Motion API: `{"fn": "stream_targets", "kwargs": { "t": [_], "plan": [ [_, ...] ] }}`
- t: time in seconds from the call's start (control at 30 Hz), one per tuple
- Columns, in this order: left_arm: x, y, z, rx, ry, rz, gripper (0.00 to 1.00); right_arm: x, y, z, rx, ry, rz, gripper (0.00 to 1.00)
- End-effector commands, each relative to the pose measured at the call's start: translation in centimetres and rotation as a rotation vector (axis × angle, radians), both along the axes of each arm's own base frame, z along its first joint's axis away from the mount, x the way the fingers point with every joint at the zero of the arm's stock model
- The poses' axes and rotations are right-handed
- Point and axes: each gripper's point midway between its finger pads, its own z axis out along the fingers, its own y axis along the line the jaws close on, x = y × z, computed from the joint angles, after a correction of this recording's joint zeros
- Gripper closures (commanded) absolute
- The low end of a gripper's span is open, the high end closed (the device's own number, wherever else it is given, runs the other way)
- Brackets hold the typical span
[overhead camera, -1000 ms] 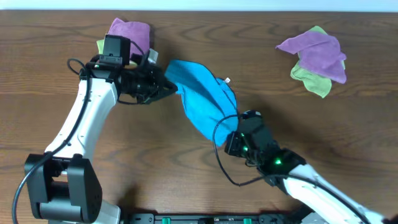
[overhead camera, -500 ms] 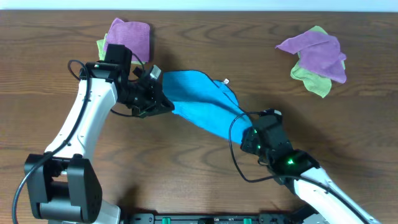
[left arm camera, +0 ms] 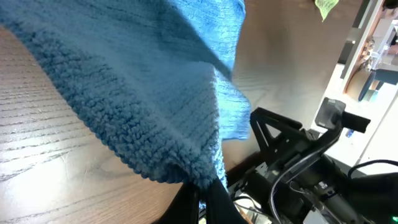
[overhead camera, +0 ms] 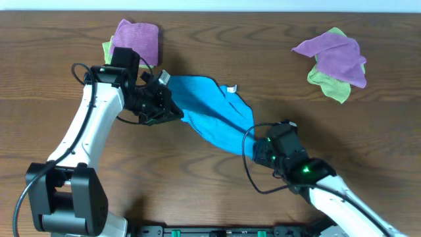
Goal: Fold the cloth
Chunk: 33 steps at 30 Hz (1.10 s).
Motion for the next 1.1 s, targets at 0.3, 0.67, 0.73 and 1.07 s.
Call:
{"fn": "stream_targets", "kwargs": {
  "t": [0.3, 0.67, 0.73, 1.07],
  "plan": [
    [0.2, 0.1, 0.7, 0.004, -0.038, -0.017, 0.94, 0.5, 3.7, -3.5, 0.115, 0.099, -0.063, 0.49],
    [0.1, 0.1, 0.7, 0.004, -0.031, -0.017, 0.94, 1.9, 4.3, -3.3, 0.134, 0.039, -0.091, 0.49],
    [0.1, 0.1, 0.7, 0.004, -0.030, -0.017, 0.94, 2.0, 4.5, -3.6, 0.134, 0.042, -0.092, 0.48],
    [-0.1, 0.1, 0.6, 0.006, -0.024, -0.017, 0.94, 3.5, 5.5, -4.7, 0.159, 0.006, -0.089, 0.50]
  ]
}}
